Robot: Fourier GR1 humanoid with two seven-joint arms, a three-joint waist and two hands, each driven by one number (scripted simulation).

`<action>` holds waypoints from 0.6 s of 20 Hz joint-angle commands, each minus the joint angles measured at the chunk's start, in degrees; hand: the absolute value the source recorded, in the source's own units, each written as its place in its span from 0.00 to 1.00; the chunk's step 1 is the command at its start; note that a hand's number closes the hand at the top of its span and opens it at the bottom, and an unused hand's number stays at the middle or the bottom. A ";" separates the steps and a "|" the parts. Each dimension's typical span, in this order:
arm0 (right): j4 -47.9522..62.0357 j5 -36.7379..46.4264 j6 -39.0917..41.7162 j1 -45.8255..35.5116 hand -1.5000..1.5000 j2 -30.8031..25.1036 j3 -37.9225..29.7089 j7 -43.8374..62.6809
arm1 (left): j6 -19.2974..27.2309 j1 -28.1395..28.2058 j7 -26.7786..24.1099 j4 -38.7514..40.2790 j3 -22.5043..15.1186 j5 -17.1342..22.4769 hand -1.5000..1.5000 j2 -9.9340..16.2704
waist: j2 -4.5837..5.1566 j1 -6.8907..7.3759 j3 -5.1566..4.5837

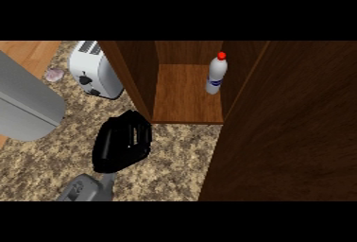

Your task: Pick up the bottled water, place it into the cabinet and close the cabinet

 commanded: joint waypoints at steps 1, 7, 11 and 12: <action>-5.25 3.52 -0.76 -4.26 1.00 3.35 5.15 7.63 | 0.70 6.69 2.79 -10.89 0.65 -0.60 1.00 4.53 | 0.12 -0.25 0.01; 0.92 9.56 -3.83 -11.20 1.00 12.71 15.04 13.88 | -2.20 14.61 0.34 -15.24 4.53 1.07 1.00 8.05 | 0.10 -0.48 -0.03; 7.23 9.67 -3.43 -19.36 1.00 19.83 17.13 17.84 | -5.96 18.65 -0.87 -17.52 7.75 3.95 1.00 10.88 | 0.14 0.15 -0.07; 12.73 8.63 -7.76 -23.76 1.00 19.91 18.58 15.38 | -7.12 17.05 -2.14 -14.02 6.20 3.18 1.00 8.95 | 0.33 0.27 -0.12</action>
